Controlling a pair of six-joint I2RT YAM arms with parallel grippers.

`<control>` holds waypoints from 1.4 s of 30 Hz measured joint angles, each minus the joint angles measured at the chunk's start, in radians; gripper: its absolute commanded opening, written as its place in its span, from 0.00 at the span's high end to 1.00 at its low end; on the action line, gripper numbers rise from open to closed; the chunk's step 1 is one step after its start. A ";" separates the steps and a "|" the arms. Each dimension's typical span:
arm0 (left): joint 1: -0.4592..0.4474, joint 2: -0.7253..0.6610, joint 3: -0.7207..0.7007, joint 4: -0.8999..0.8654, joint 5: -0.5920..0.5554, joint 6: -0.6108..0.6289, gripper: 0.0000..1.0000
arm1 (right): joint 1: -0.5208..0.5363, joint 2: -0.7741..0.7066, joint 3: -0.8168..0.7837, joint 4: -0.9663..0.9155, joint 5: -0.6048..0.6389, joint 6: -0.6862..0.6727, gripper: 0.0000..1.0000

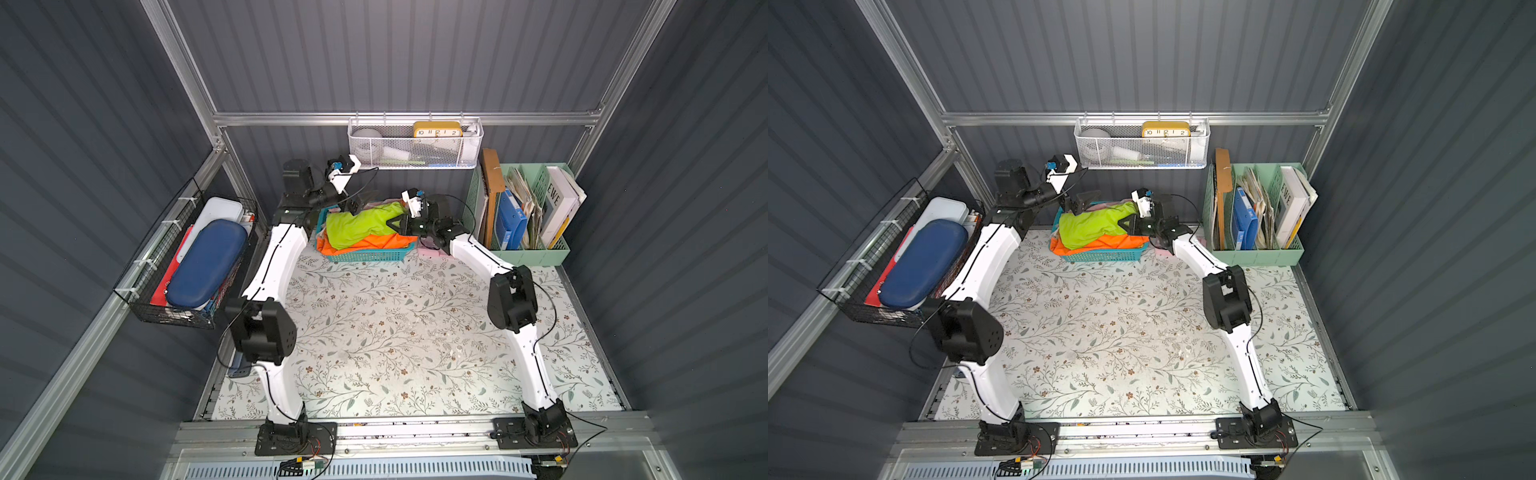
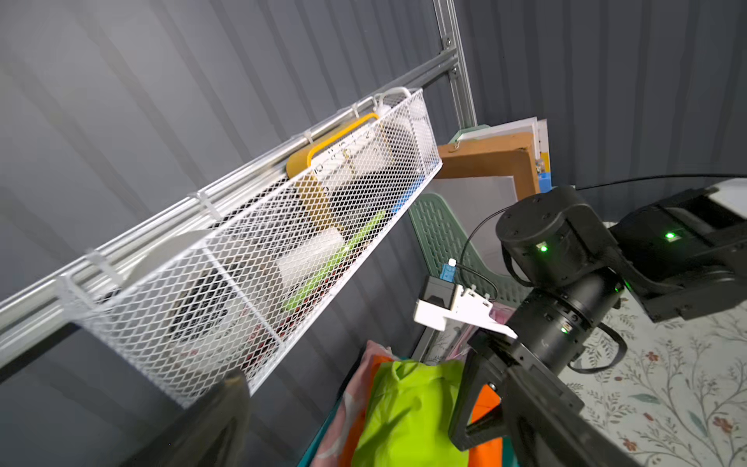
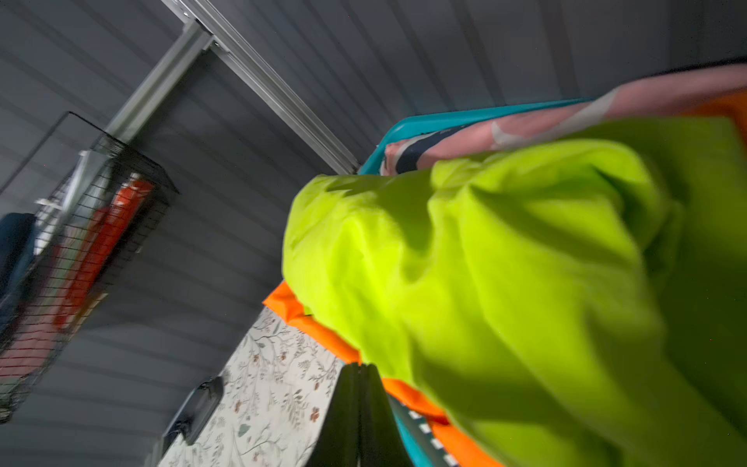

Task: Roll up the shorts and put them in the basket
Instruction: Reset both arms

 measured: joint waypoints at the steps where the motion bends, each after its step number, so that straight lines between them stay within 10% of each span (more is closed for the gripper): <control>1: 0.000 -0.062 -0.088 0.039 -0.027 -0.026 0.00 | 0.000 -0.049 -0.052 0.015 -0.003 -0.009 0.01; 11: -0.001 -0.493 -0.830 0.272 -0.477 -0.248 0.00 | -0.026 -0.656 -0.625 0.003 0.179 -0.218 0.01; 20: 0.002 -0.547 -1.294 0.549 -0.811 -0.336 0.00 | -0.303 -0.958 -1.234 0.028 0.497 -0.270 0.01; 42: 0.082 -0.125 -1.469 1.191 -0.834 -0.369 0.00 | -0.464 -0.784 -1.694 0.716 0.583 -0.356 0.01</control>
